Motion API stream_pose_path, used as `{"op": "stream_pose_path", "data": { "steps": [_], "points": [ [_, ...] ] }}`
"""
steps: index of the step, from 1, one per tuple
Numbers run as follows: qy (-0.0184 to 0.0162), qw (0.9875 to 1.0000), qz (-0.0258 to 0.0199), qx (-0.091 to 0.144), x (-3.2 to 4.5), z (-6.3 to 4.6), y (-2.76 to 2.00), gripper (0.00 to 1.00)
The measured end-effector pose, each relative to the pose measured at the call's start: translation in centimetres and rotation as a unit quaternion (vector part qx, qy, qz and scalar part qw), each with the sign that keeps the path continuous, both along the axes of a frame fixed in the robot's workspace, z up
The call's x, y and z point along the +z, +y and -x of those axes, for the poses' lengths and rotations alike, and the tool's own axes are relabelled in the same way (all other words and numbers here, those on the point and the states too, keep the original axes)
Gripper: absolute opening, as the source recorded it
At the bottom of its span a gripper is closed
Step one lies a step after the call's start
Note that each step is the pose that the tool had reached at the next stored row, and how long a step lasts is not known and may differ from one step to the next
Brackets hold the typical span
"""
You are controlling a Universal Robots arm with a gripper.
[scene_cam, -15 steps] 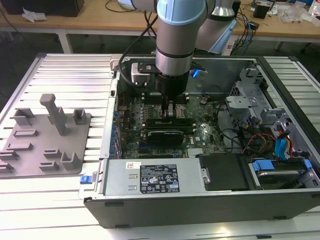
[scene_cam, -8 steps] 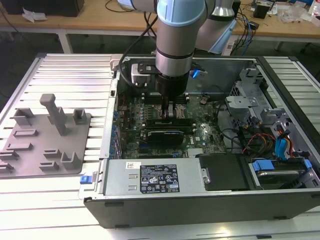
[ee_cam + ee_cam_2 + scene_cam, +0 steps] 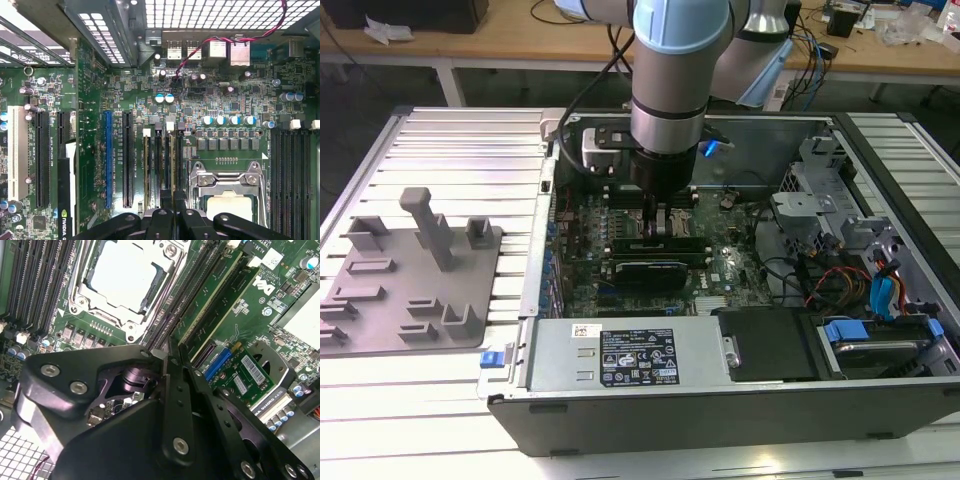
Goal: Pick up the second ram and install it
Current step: 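Insert the second ram into the second slot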
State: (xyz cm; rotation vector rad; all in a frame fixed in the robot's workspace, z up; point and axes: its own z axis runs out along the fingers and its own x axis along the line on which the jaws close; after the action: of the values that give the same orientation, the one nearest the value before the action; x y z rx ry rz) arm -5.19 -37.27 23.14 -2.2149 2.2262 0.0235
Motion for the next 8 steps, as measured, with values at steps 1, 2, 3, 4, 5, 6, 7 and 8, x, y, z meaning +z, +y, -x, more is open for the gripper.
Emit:
{"op": "stream_pose_path", "data": {
  "steps": [1,2,3,4,5,6,7,8],
  "points": [
    [0.0000,1.0000,0.0000,0.000,0.00,0.01,-0.02,0.10],
    [0.0000,1.0000,0.0000,-0.001,0.00,0.01,-0.04,0.10],
    [0.0001,1.0000,0.0001,-0.003,0.00,0.01,-0.05,0.10],
    [0.0000,1.0000,0.0000,-0.003,-0.13,0.01,-0.05,0.10],
    [0.0001,1.0000,0.0001,-0.003,-0.19,0.01,-0.05,0.10],
    [0.0000,1.0000,0.0000,-0.003,-0.27,0.01,-0.04,0.10],
    [0.0000,1.0000,0.0001,-0.003,-0.39,0.01,-0.05,0.10],
    [0.0000,1.0000,0.0001,-0.003,-0.50,0.01,-0.05,0.10]
  ]
}}
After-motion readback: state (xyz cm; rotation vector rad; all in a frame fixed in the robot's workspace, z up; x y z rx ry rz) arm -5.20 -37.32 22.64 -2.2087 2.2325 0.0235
